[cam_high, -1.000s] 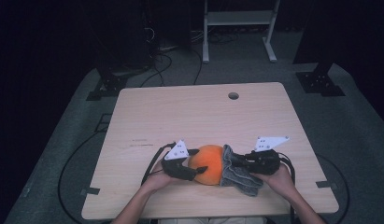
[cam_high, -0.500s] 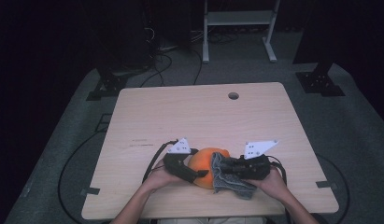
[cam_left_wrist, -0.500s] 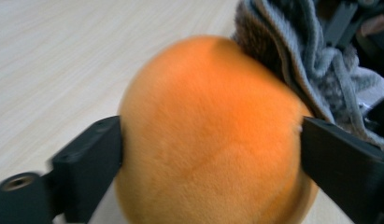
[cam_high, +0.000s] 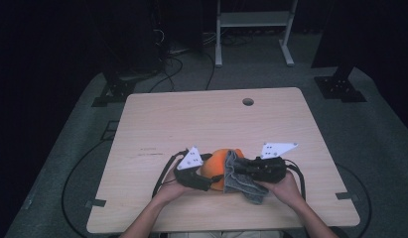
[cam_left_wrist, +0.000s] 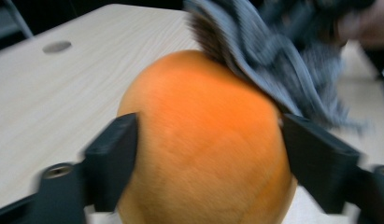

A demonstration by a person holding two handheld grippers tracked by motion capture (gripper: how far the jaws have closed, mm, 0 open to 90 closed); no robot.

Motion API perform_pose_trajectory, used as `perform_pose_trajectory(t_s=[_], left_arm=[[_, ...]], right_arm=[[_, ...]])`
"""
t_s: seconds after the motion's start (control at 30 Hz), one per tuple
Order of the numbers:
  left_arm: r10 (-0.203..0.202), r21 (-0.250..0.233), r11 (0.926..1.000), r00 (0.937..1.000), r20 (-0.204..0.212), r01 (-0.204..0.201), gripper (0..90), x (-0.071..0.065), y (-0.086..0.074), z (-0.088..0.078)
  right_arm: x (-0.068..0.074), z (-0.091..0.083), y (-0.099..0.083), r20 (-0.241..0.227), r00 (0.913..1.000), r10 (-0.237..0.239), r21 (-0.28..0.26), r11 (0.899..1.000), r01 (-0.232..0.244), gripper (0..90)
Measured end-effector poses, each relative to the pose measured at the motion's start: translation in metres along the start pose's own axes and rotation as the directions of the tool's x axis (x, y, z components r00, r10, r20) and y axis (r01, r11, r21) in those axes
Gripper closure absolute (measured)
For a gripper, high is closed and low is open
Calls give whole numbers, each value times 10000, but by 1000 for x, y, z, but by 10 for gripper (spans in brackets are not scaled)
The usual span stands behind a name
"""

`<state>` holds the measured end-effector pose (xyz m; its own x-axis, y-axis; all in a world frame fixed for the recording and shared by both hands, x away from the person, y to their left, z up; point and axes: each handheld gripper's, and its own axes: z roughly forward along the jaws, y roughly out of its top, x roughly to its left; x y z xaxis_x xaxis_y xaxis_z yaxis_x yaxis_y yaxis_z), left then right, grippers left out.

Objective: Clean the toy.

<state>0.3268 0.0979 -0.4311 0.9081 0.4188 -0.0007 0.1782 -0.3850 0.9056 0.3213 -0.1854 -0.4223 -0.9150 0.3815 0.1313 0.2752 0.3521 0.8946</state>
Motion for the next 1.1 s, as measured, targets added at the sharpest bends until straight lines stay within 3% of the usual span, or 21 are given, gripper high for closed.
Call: perform_pose_trajectory(t_s=[0.03, 0.13, 0.17, 0.23, 0.3, 0.37, 0.4, 0.53, 0.63, 0.7, 0.77, 0.83, 0.93, 0.97, 1.1], left_arm=[[-639, -4, 9980, 9979, 128, 639, 133, 7, 0, -2], [-485, 334, 9983, 9988, -11, 485, 185, 5, -2, 1], [-319, 350, 9989, 9994, -93, 322, 247, 4, -4, 0], [-354, 404, 9985, 9993, -121, 359, 254, 4, -4, -1], [-530, 365, 9979, 9986, -22, 530, 269, 8, -9, -3], [-447, 362, 9983, 9990, -6, 447, 276, 8, -9, -3], [-214, 362, 9991, 9998, 10, 214, 281, 6, -8, -3], [186, 356, 9992, 9998, 17, -187, 306, 2, -7, -3], [903, 364, 9952, 9958, 146, -908, 321, -4, -6, -3], [1058, 367, 9937, 9943, 130, -1062, 323, -6, -6, -3], [1008, 395, 9941, 9948, 113, -1012, 322, -5, -7, -4], [706, 294, 9971, 9974, 126, -709, 321, -2, -9, -5], [677, 287, 9973, 9976, 153, -681, 319, -1, -8, -5], [851, 297, 9959, 9962, 192, -856, 320, -3, -8, -5], [1215, 273, 9921, 9923, 226, -1221, 329, -7, -6, -3]], right_arm=[[4, 2, -1, 62, 9998, -199, -32, 9998, 199, 773], [8, 3, -1, 93, 9994, -332, 53, 9994, 331, 773], [6, -1, -2, 219, 9994, -267, 97, 9996, 265, 773], [3, -4, -4, 259, 9995, -152, 90, 9998, 150, 773], [-7, -12, -14, 776, 9970, 63, 461, 9989, -99, 773], [-10, -15, -18, 864, 9960, 231, 528, 9982, -277, 772], [-13, -19, -22, 905, 9950, 415, 637, 9968, -473, 772], [-12, -23, -20, 840, 9958, 358, 561, 9976, -406, 772], [-7, -23, -8, 506, 9983, 301, -51, 9995, -298, 771], [-8, -20, -4, 480, 9986, 240, -55, 9997, -237, 771], [-11, -17, -6, 493, 9982, 333, 43, 9994, -336, 772], [-16, -18, -13, 555, 9969, 565, 130, 9983, -573, 772], [-19, -20, -20, 775, 9945, 702, 409, 9965, -735, 771], [-21, -25, -24, 824, 9928, 873, 487, 9946, -915, 771], [-15, -31, -16, 714, 9953, 652, 148, 9977, -664, 771]])
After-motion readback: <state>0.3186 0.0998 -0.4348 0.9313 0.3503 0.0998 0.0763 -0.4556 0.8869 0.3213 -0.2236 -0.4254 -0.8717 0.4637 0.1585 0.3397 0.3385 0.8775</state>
